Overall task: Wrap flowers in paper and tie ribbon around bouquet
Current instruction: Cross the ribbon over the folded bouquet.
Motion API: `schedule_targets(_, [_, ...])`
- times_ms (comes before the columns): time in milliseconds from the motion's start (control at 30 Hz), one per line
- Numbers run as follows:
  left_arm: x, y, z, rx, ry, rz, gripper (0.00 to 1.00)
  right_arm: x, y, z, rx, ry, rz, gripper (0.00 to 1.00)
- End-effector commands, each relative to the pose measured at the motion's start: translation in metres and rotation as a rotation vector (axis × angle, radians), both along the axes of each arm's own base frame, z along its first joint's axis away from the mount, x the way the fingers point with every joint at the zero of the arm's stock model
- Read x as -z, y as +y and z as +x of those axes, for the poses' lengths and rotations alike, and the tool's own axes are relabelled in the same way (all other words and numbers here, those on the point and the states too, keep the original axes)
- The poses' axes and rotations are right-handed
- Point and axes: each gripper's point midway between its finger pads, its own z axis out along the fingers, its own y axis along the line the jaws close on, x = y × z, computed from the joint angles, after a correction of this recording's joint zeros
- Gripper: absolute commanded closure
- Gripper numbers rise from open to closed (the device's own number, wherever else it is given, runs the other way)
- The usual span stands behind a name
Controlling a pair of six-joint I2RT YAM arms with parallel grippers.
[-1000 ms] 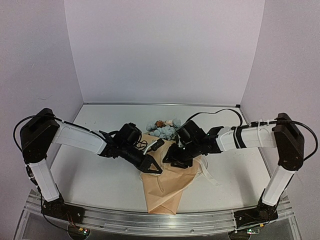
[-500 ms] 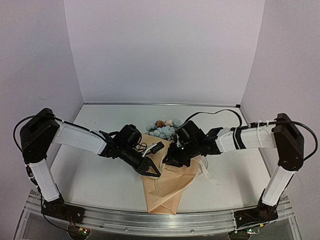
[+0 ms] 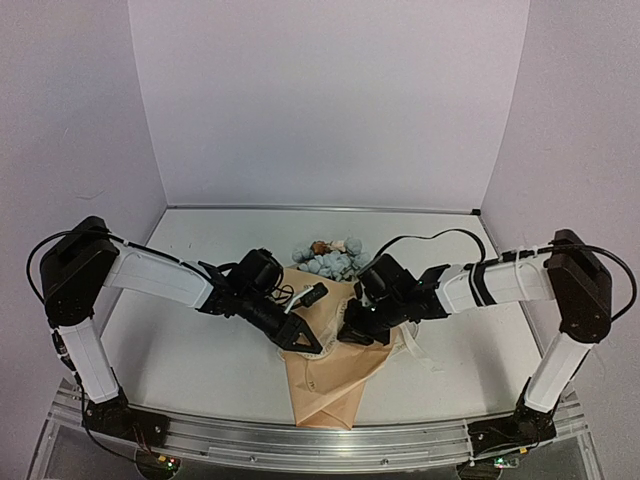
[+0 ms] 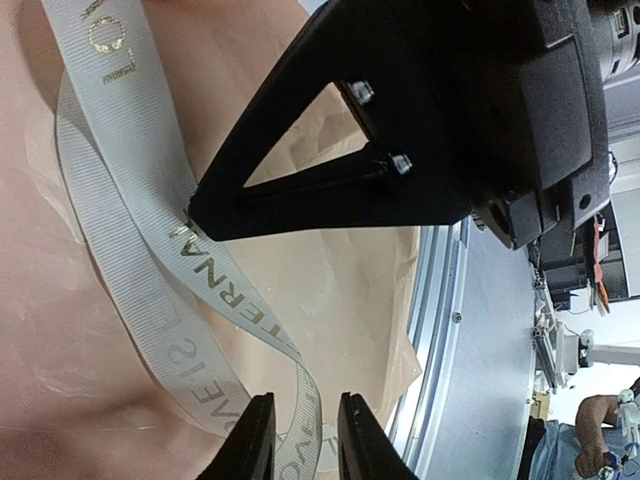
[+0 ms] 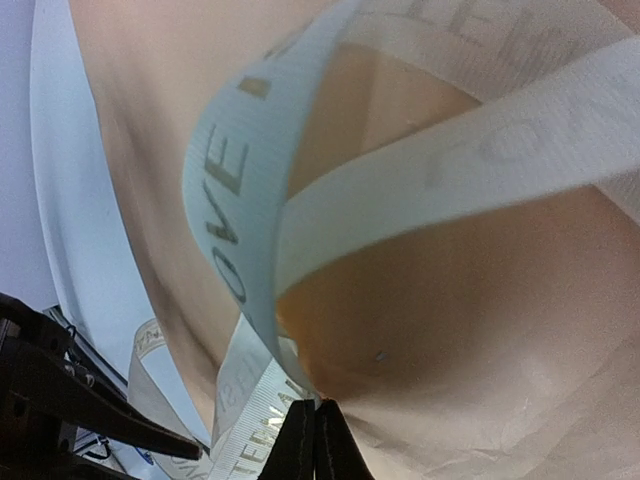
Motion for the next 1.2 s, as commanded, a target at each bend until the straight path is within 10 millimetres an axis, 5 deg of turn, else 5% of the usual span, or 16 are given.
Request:
schedule_targets(0, [-0.025, -0.005, 0.012, -0.035, -0.079, -0.038, 0.70, -0.023, -0.002, -0.006, -0.034, -0.051, 0.029, 1.00])
schedule_targets(300, [-0.012, 0.001, 0.042, -0.148, -0.160, 0.109, 0.60, -0.016, -0.008, -0.017, -0.075, -0.043, -0.006, 1.00])
schedule_targets(933, [0.029, -0.007, 0.029, -0.101, -0.177, 0.340, 0.47, -0.006, -0.006, -0.024, -0.111, -0.024, -0.022, 1.00])
schedule_targets(1067, [0.027, -0.007, 0.037, -0.136, -0.230, 0.367, 0.60, -0.004, -0.007, -0.024, -0.113, -0.025, -0.029, 1.00])
schedule_targets(1167, [0.020, -0.004, 0.047, -0.187, -0.278, 0.376, 0.80, -0.003, -0.009, -0.025, -0.116, -0.027, -0.039, 1.00])
